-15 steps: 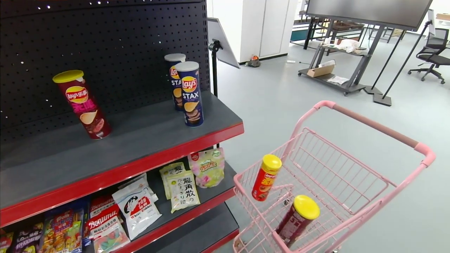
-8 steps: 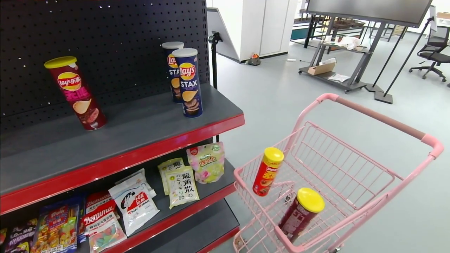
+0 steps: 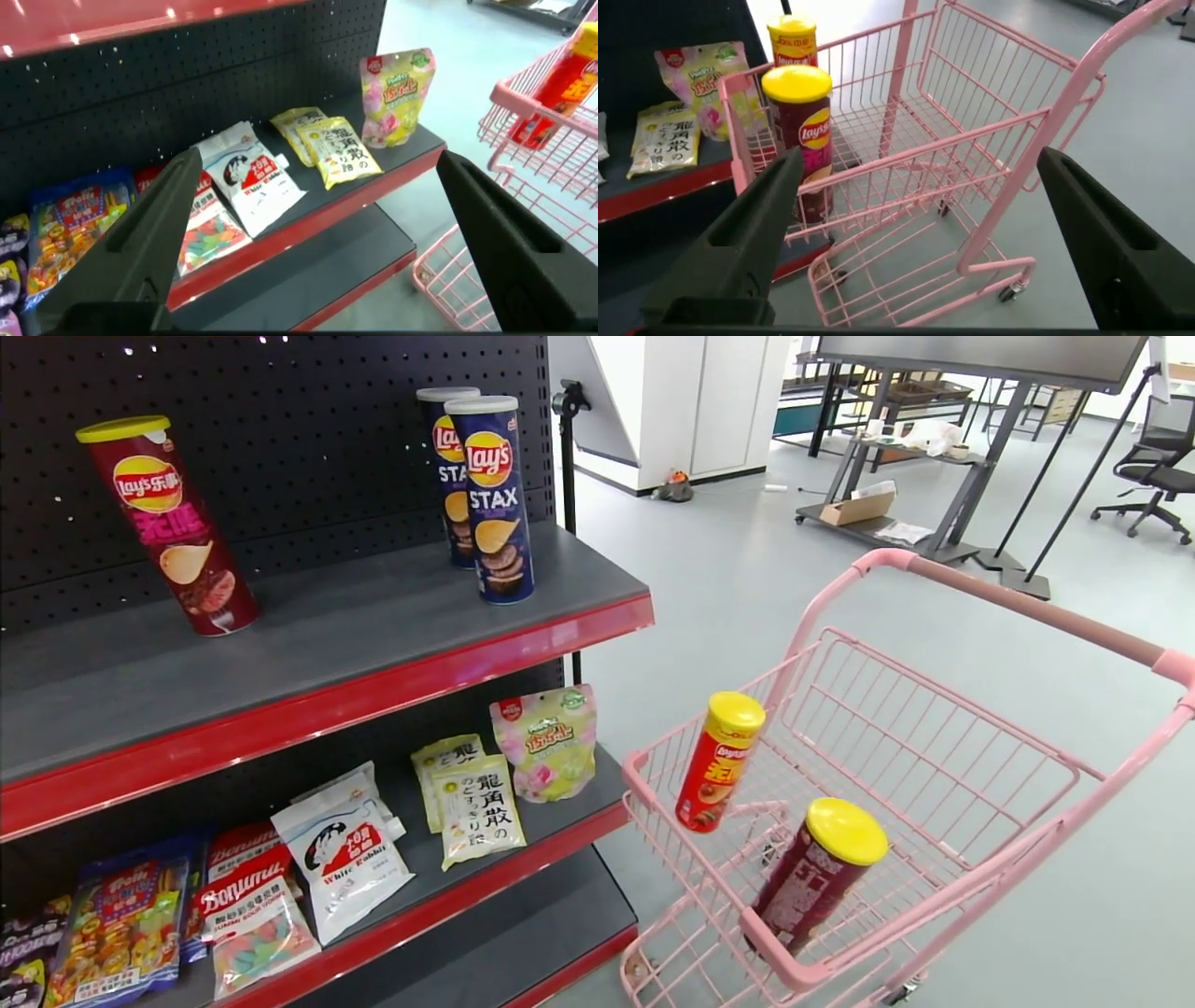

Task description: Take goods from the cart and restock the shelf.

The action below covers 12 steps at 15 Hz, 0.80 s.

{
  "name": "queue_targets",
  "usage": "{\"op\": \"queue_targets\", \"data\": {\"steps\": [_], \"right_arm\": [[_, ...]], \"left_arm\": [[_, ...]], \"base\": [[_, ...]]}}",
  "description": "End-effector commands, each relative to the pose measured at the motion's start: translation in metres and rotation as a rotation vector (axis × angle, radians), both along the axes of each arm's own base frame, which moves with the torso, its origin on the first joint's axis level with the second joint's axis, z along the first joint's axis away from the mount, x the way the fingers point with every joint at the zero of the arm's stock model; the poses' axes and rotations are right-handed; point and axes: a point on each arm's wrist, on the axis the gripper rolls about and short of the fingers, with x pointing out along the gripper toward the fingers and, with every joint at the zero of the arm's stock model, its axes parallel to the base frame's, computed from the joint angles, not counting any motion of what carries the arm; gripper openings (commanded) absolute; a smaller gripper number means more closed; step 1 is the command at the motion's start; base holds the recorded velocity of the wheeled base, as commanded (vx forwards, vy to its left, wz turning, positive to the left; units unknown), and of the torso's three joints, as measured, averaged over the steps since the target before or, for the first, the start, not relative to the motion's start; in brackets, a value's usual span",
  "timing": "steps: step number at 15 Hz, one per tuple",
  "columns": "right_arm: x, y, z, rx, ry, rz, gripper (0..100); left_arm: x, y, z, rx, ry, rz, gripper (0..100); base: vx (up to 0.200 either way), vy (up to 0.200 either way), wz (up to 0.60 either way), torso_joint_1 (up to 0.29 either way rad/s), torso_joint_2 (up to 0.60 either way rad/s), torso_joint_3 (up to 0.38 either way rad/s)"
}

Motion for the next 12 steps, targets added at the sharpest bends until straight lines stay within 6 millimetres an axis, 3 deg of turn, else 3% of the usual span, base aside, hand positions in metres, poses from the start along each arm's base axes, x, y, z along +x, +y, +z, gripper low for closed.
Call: {"op": "queue_targets", "data": {"steps": [1, 3, 4, 5, 6, 7, 10, 12], "right_arm": [[0.001, 0.000, 0.001, -0.006, 0.015, -0.001, 100], [0.001, 0.001, 0.001, -0.011, 0.005, 0.036, 100], [-0.002, 0.003, 0.032, -0.005, -0.028, 0.164, 100], [0.018, 0.004, 0.091, 0.046, 0.031, 0.191, 100], [0.046, 0.004, 0.128, 0.120, 0.094, 0.186, 100], [0.070, 0.006, 0.130, 0.126, 0.192, 0.221, 100], [0.112, 0.023, 0.073, 0.174, 0.471, 0.391, 100], [0.140, 0.031, 0.045, 0.188, 0.538, 0.398, 100]], "left_arm": [[0.000, 0.000, 0.000, -0.001, -0.001, 0.000, 100], [0.000, 0.000, 0.000, -0.001, -0.001, 0.000, 100], [0.000, 0.000, 0.000, -0.001, -0.001, 0.000, 100], [0.000, 0.000, 0.000, -0.001, -0.001, 0.000, 100], [0.000, 0.000, 0.000, -0.001, -0.001, 0.000, 100], [0.000, 0.000, 0.000, -0.001, -0.001, 0.000, 100], [0.000, 0.000, 0.000, -0.001, -0.001, 0.000, 100], [0.000, 0.000, 0.000, -0.001, -0.001, 0.000, 100]], "base": [[0.000, 0.000, 0.00, -0.100, 0.32, 0.207], [0.000, 0.000, 0.00, -0.044, 0.15, 0.098], [0.000, 0.000, 0.00, -0.017, 0.07, 0.051], [0.000, 0.000, 0.00, 0.000, 0.00, 0.000], [0.000, 0.000, 0.00, 0.000, 0.00, 0.000], [0.000, 0.000, 0.00, 0.000, 0.00, 0.000], [0.000, 0.000, 0.00, 0.000, 0.00, 0.000], [0.000, 0.000, 0.00, 0.000, 0.00, 0.000]]}}
